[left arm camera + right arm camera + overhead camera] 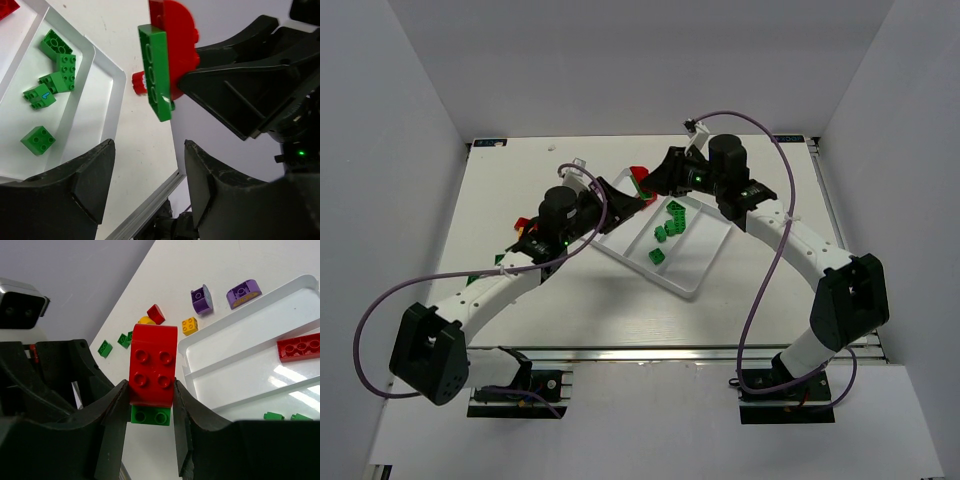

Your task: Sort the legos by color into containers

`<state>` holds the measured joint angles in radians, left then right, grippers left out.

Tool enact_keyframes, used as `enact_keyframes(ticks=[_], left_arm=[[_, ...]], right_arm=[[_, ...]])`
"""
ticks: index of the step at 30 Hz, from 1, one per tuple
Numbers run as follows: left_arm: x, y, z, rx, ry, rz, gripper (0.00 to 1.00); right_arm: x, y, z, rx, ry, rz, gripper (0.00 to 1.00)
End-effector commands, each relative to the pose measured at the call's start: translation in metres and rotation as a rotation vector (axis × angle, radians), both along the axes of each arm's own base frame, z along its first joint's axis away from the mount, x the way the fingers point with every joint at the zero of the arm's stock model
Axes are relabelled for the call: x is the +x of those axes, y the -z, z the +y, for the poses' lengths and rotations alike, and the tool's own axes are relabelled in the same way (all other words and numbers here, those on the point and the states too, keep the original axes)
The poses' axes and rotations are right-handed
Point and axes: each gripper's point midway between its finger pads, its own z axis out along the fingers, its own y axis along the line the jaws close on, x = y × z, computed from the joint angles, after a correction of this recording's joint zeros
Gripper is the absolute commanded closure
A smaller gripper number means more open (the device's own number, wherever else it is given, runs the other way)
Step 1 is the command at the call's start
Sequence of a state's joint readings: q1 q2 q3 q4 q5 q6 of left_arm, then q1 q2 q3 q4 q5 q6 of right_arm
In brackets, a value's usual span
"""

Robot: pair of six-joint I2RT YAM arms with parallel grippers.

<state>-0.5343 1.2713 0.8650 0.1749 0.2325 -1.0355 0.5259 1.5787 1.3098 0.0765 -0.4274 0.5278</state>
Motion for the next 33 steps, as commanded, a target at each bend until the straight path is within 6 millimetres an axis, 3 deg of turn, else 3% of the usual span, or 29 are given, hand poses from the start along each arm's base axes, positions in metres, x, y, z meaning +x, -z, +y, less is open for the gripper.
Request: enact_keyframes(ticks=[1, 17, 26, 33], left_arm=[[0.000, -0.017, -0.008, -0.022, 0.028, -0.036, 0.34], [0.014, -0.018, -0.019, 0.006, 0.015, -0.051, 0.38], [0.018, -0.007, -0.018, 0.031, -0.005, -0.031, 0.53], [0.022, -0.011, -0.014, 0.041, -0.037, -0.058, 0.54]], right_arm=[[-0.005, -0.023, 0.002, 0.038, -0.009, -0.067, 1.00], [-0.011, -0.017, 0.006, 0.030, -0.019, -0.060, 1.00], [-0.015, -0.022, 0.007, 0.043, -0.023, -0.055, 1.00], [-0.019, -0.021, 0.008, 0.046, -0.031, -0.043, 1.00]])
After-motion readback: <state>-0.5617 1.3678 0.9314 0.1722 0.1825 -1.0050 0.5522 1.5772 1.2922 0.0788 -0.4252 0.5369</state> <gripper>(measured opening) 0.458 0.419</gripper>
